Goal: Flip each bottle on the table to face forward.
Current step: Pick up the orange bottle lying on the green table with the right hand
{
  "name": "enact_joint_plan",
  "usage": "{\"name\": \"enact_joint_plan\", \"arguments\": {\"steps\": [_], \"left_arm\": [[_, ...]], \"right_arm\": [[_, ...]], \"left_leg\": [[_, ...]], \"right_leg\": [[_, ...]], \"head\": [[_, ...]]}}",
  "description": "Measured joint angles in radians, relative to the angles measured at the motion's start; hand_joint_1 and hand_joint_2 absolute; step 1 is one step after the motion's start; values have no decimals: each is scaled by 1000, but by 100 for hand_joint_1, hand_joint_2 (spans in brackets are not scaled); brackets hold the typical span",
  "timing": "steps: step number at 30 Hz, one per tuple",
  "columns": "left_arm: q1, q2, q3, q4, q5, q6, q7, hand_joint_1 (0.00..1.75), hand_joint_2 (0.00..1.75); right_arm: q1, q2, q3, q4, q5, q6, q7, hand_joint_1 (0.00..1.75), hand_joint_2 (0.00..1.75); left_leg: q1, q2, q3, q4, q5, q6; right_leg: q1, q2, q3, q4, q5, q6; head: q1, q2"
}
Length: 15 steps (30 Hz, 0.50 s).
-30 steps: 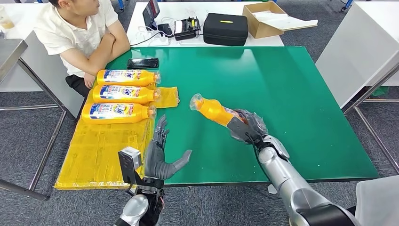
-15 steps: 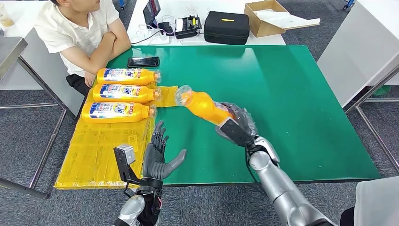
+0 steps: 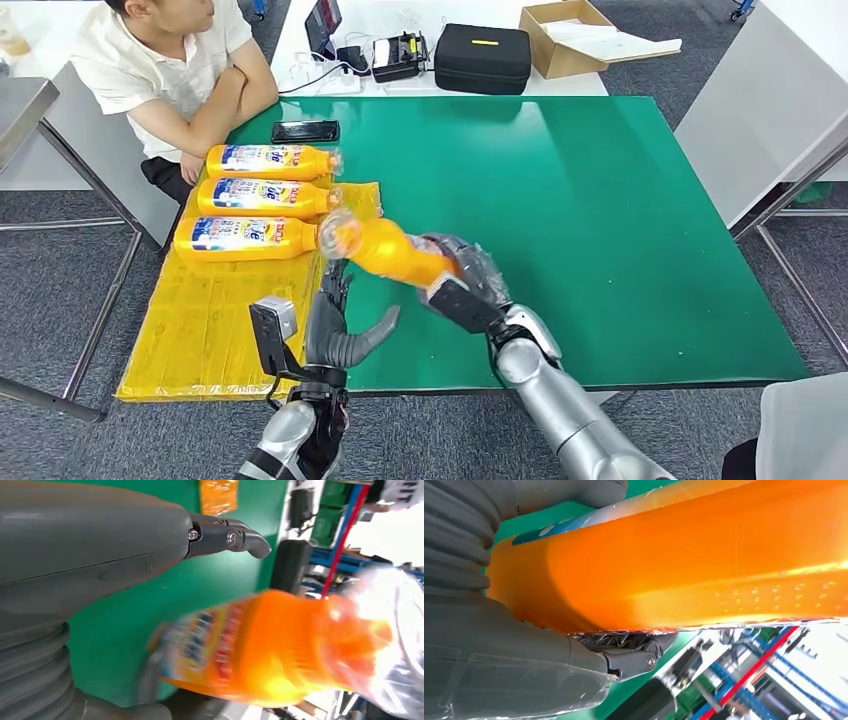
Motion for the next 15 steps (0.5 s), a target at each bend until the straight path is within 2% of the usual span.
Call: {"name": "enact_joint_plan", "arguments": {"steps": [15], "left_arm": [[-18,-21,38,-2,129,-56,30,0,175]], "right_arm": [[23,41,115,-1,-13,-10,-3,175,175]], "left_leg": [[0,0,0,0,0,0]], "right_leg": [[0,0,0,0,0,0]], "head": [[0,0]]}}
